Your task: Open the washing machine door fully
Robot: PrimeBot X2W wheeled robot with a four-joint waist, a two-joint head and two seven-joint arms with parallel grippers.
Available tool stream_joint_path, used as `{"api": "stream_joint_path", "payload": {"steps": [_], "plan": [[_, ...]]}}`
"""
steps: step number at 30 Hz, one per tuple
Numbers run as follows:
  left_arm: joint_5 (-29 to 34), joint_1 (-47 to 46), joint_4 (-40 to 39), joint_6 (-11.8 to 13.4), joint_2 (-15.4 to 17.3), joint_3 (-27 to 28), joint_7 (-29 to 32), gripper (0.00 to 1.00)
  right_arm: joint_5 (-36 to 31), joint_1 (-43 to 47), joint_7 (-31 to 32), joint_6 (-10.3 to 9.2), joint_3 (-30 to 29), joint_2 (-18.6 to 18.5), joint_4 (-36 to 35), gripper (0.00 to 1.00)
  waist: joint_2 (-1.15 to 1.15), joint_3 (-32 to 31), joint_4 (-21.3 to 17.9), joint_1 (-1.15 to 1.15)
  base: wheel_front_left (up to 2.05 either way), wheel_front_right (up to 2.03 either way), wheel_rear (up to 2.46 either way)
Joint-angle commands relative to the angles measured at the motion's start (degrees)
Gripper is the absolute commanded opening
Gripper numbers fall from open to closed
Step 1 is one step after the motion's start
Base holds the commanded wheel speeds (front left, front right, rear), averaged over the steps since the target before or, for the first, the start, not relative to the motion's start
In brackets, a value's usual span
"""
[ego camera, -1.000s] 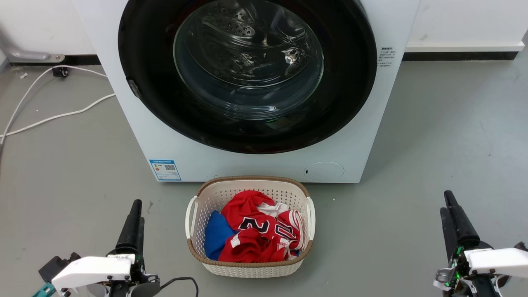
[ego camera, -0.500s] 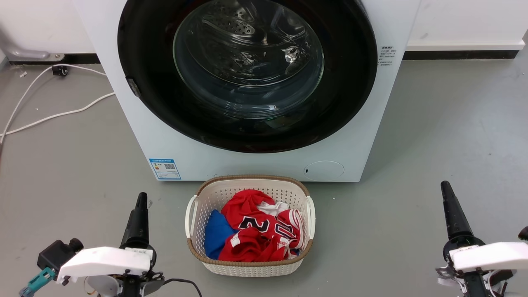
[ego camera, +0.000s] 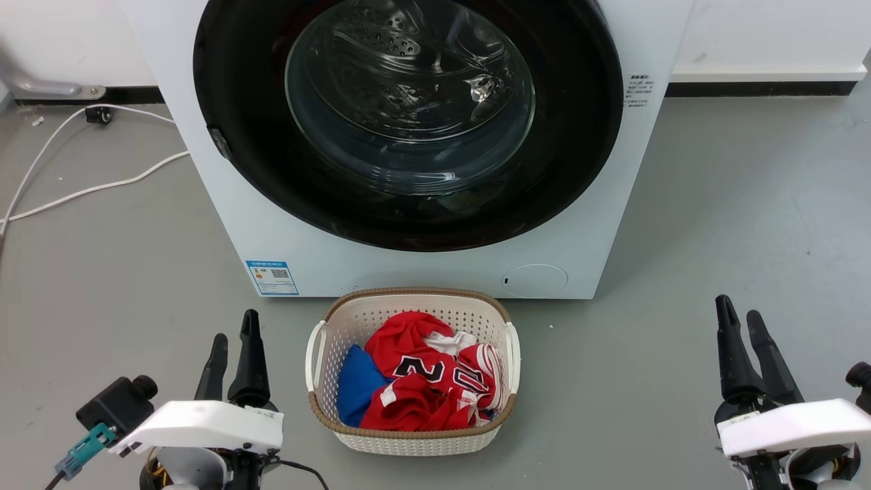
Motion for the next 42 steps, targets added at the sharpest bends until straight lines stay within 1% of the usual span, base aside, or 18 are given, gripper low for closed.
{"api": "stream_joint_path", "payload": {"steps": [1, 11, 24, 42], "plan": [[2.39, -0.02, -1.34, 0.55, 0.47, -0.36, -0.75, 1.00, -2.35, -0.09, -0.67, 0.09, 0.11, -0.10, -1.49, 1.00, 0.00, 0.02, 0.00, 0.00, 0.00, 0.00, 0.00], [9.87, 0.42, -3.17, 1.83, 1.36, -2.78, -2.57, 1.00, -8.45, 0.83, -2.46, 0.10, 0.26, -0.09, -3.00, 1.00, 0.00, 0.05, -0.02, 0.00, 0.00, 0.00, 0.00], [17.71, 1.16, -4.11, 2.71, 1.88, -5.13, -4.51, 1.00, -14.80, 1.71, -4.42, 0.11, 0.67, -0.08, -4.31, 1.00, 0.00, 0.09, 0.00, 0.00, 0.00, 0.00, 0.00], [27.97, 2.30, -5.06, 2.52, 1.68, -6.80, -7.17, 1.00, -22.50, 3.04, -7.11, 0.12, 1.00, -0.08, -5.98, 1.00, 0.00, 0.01, 0.22, 0.00, 0.00, 0.00, 0.00]]}}
